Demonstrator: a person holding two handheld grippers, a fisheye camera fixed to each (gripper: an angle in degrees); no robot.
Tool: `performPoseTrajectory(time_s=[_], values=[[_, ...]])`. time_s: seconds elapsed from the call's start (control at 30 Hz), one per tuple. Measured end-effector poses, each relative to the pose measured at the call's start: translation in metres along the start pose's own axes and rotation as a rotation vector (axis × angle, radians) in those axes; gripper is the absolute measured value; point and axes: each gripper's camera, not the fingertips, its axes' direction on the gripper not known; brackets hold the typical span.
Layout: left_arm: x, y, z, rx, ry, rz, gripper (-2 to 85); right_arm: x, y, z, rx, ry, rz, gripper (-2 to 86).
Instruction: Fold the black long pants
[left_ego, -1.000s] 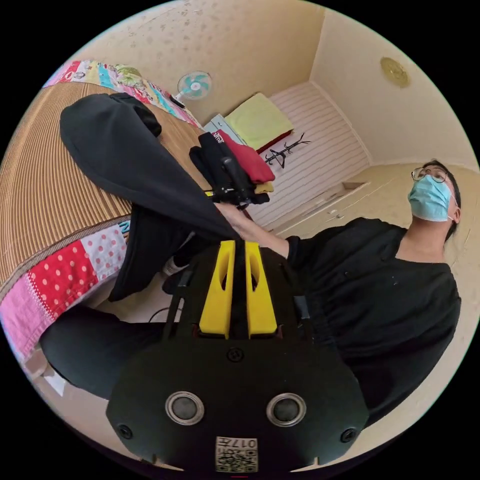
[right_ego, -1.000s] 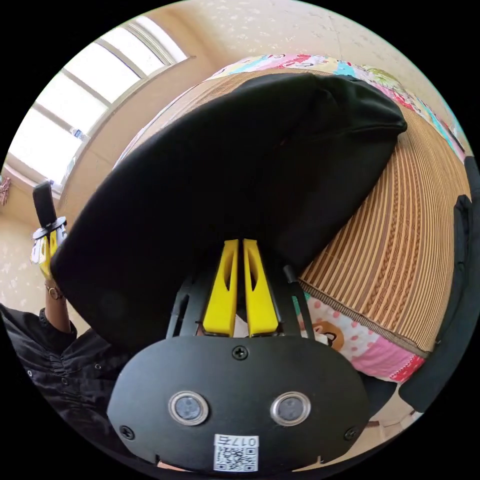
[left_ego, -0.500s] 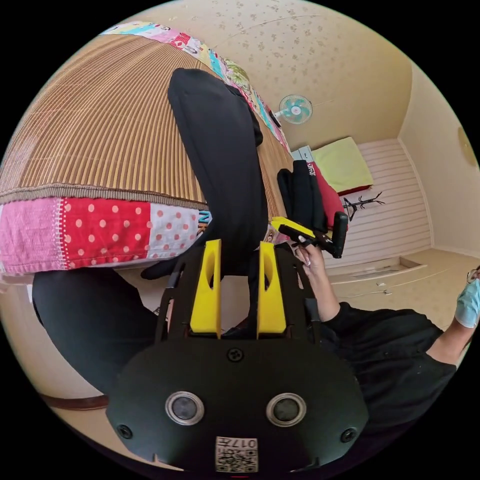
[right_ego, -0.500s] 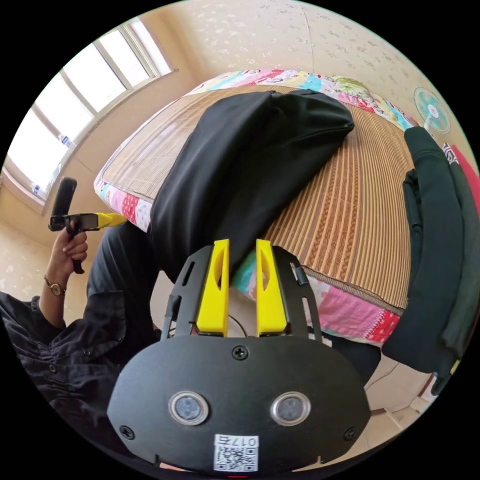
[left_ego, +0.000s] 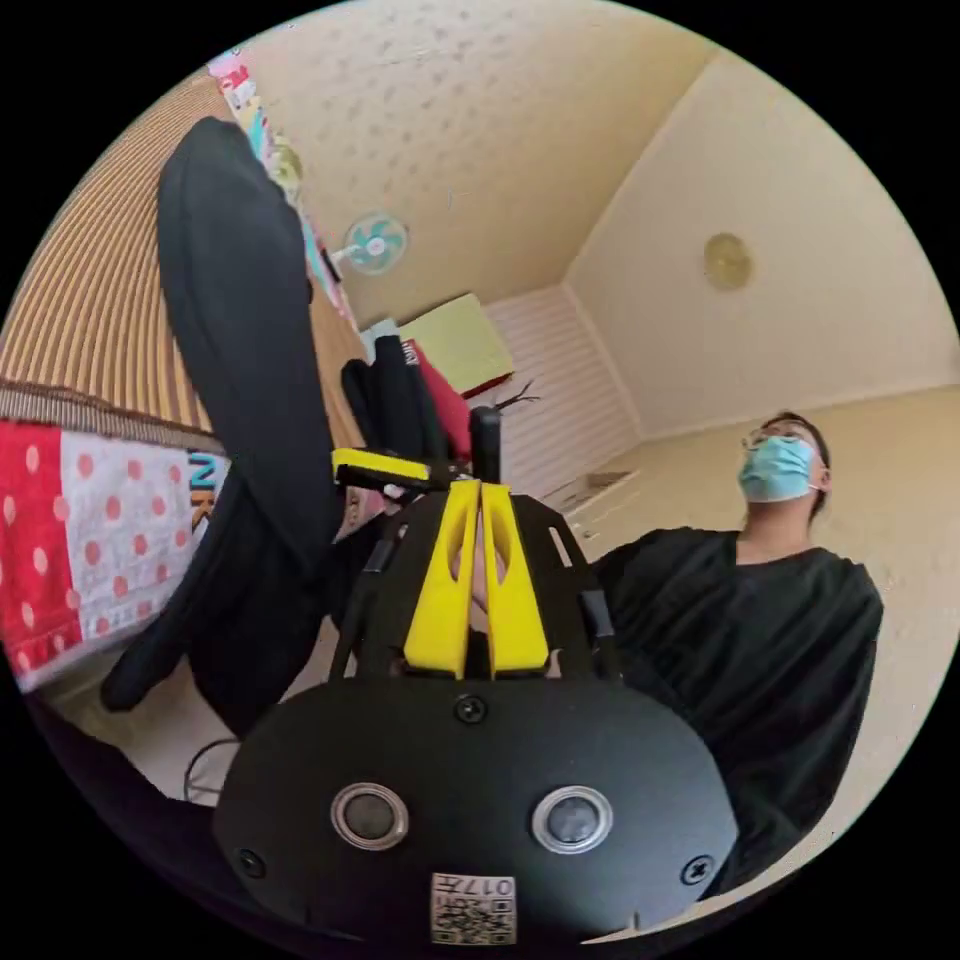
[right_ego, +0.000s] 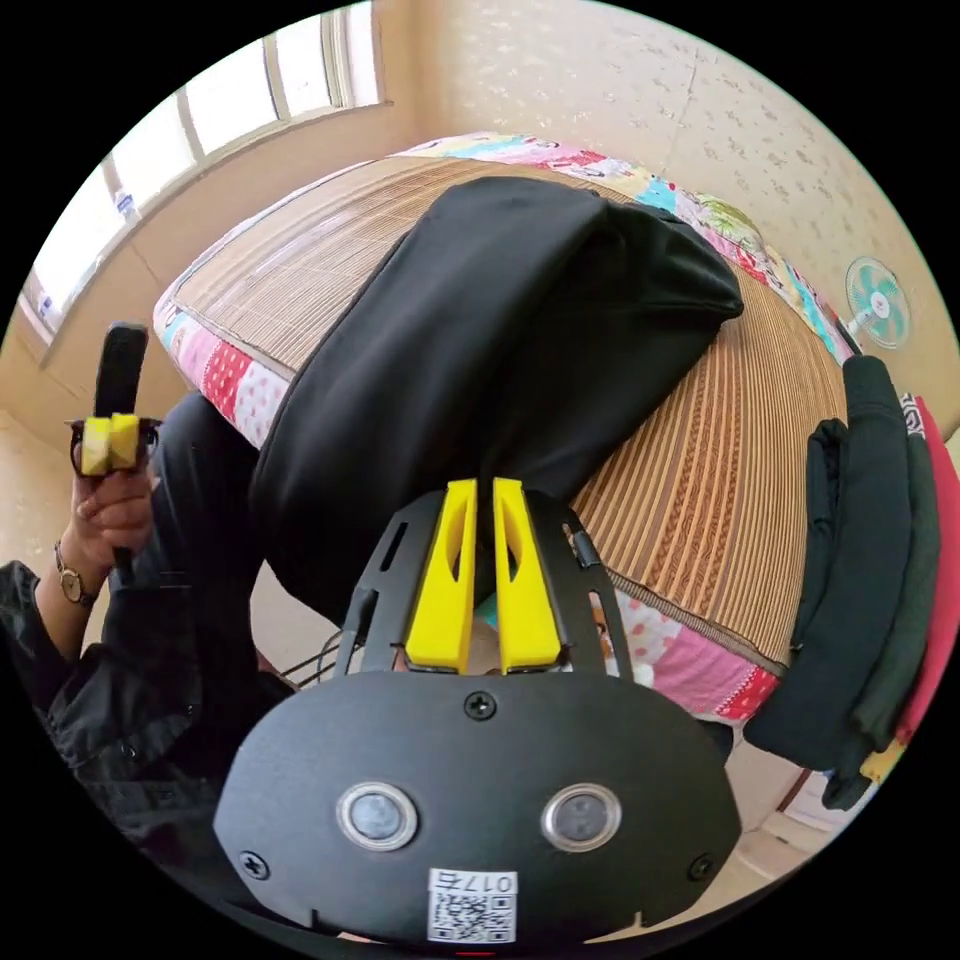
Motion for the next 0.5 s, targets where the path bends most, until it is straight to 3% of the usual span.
performPoseTrajectory(time_s=[0.03,0.1,0.2,0.23,0.37,0.5], values=[[0.011,-0.003,-0.017,0.062,-0.004,0.026,-0.8,0.004,0.004,-0.005,0.013,-0.018,0.02,3.3],[0.058,-0.014,-0.062,0.122,-0.299,0.07,-0.8,0.014,0.021,-0.025,0.072,-0.011,0.083,2.2],[0.075,-0.033,-0.064,-0.065,-0.707,-0.063,0.1,0.02,0.045,-0.067,0.207,-0.034,0.119,1.3],[0.071,-0.036,-0.06,-0.113,-0.746,-0.095,0.4,0.022,0.049,-0.076,0.233,-0.06,0.114,1.1],[0.0,-0.032,-0.009,-0.325,-0.819,-0.292,15.3,0.038,0.068,-0.112,0.319,-0.234,0.075,0.6],[-0.098,-0.007,0.06,-0.442,-0.791,-0.382,16.6,0.058,0.078,-0.109,0.343,-0.443,0.196,0.5]])
